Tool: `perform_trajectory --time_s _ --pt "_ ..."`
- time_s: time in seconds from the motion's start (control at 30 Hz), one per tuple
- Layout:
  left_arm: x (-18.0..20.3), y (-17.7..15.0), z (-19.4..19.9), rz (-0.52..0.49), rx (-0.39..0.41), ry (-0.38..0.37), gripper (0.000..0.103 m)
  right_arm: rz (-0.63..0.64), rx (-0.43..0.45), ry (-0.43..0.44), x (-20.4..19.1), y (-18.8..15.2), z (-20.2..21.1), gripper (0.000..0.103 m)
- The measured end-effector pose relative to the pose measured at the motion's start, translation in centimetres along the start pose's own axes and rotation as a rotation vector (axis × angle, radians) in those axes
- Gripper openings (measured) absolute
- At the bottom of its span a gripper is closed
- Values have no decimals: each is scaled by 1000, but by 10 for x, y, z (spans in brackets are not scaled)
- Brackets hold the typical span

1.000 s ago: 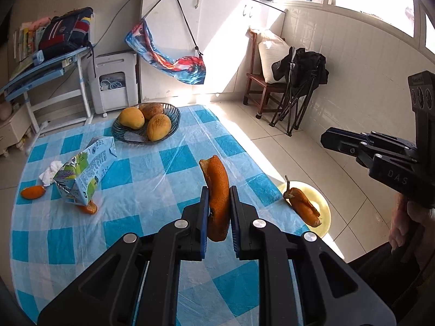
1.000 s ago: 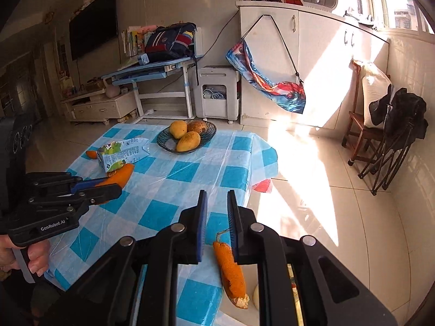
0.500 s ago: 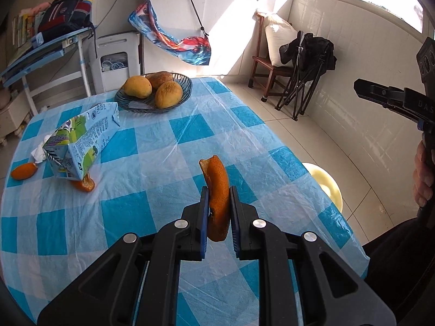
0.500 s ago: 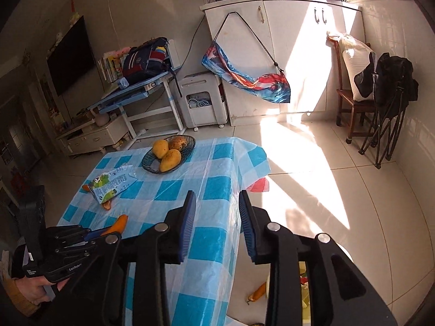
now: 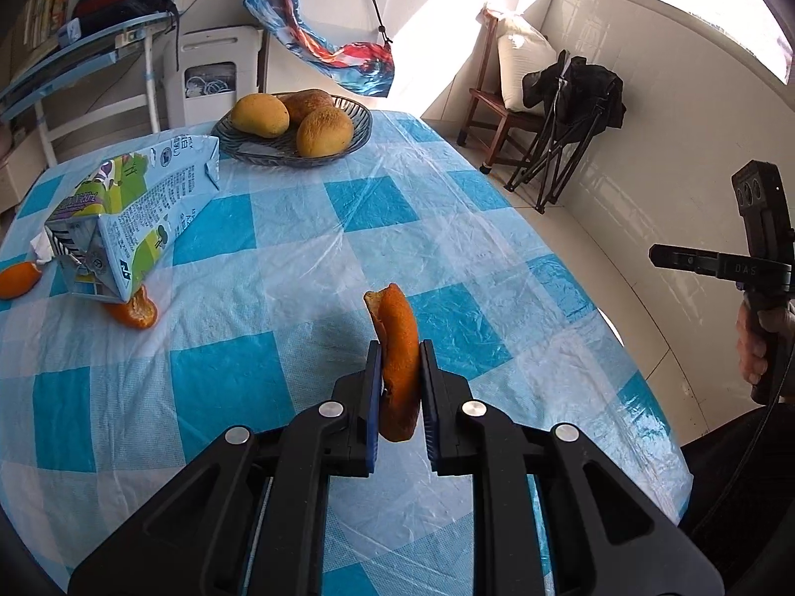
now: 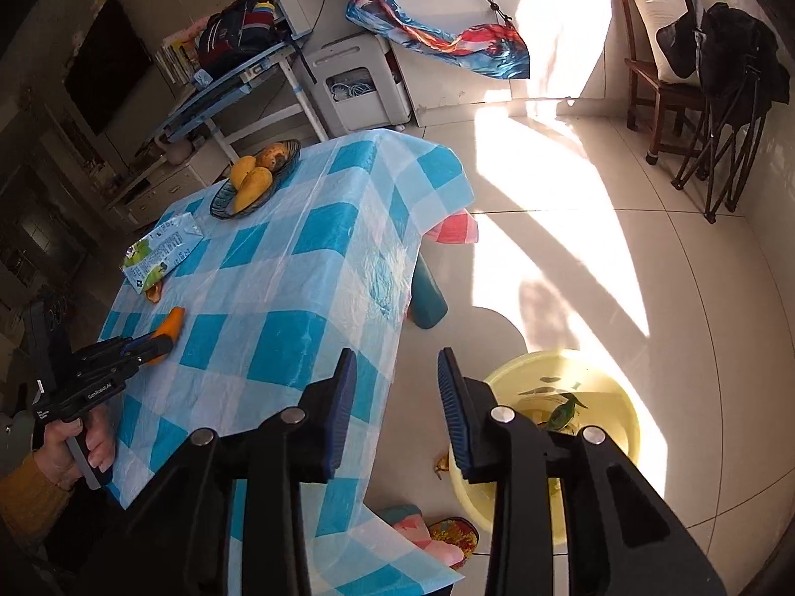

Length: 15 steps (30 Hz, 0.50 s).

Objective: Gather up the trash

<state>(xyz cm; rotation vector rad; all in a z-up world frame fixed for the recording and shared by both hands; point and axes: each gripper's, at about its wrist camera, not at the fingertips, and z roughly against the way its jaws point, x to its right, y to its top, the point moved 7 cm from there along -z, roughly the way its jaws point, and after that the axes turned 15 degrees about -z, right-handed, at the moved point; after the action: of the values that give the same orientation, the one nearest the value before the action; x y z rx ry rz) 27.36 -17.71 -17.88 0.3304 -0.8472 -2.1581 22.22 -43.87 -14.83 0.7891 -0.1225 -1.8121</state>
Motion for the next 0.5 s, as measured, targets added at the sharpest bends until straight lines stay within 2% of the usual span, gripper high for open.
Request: perform_trajectory --time_s 0.03,0.1,0.3,0.43,0.5 --pt "3 0 -1 -2 2 -8 14 28 -16 -16 3 -5 -4 33" --pt "8 0 -2 -9 0 -21 15 48 -106 -18 12 -24 -18 33" --pt "3 -5 -9 40 -25 -85 15 -24 -288 111 42 -100 -63 33" --pt "8 -2 -13 25 -26 -115 15 -23 -364 162 47 -153 -91 33" --pt "9 0 -17 34 -22 -132 15 -39 -369 160 56 -170 -106 33"
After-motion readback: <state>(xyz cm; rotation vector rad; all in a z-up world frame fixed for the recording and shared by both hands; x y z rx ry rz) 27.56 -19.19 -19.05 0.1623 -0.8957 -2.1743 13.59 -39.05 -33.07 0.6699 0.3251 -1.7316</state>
